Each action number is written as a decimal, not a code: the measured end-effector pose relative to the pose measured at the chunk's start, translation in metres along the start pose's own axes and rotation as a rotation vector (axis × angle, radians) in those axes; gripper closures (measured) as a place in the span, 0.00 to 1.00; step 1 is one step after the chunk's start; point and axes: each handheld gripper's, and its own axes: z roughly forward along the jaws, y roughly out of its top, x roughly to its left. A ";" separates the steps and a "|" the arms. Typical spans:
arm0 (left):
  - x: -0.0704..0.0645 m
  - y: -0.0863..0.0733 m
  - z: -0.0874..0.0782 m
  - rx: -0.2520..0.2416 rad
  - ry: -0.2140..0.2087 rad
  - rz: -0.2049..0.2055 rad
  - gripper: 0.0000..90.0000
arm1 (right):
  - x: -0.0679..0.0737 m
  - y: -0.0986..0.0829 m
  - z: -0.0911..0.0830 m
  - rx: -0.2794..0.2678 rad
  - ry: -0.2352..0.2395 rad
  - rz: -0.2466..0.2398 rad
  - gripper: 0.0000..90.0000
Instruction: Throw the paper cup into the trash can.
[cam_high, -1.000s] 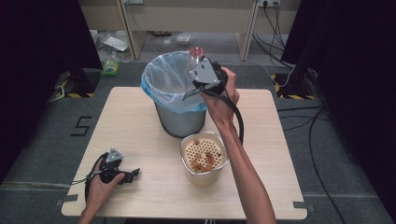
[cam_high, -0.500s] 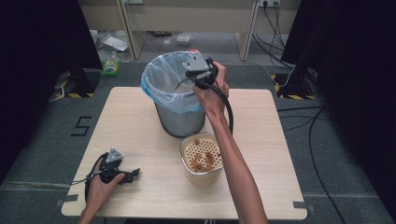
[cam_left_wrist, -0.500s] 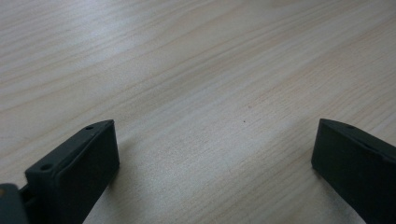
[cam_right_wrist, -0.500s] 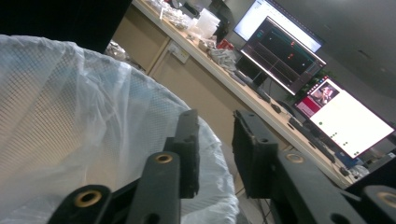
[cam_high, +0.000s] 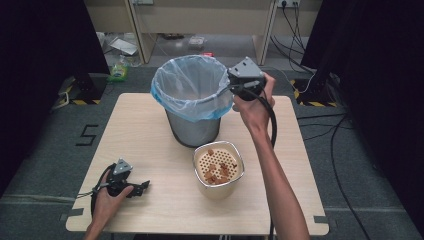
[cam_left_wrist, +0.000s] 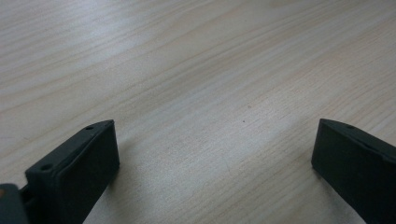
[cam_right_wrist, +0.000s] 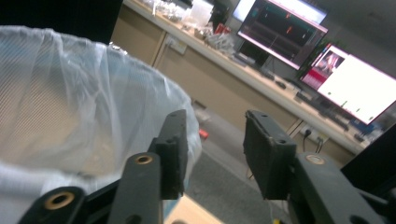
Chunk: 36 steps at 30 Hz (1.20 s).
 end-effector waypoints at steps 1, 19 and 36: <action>0.000 0.000 0.000 0.000 0.000 0.000 0.00 | -0.003 -0.003 -0.004 0.006 -0.001 0.004 0.63; 0.000 0.000 0.000 0.001 0.001 0.001 0.00 | -0.026 -0.082 -0.053 0.103 0.000 0.065 0.51; 0.000 0.000 0.000 0.002 0.001 0.001 0.00 | -0.010 -0.160 -0.073 0.201 0.043 0.146 0.45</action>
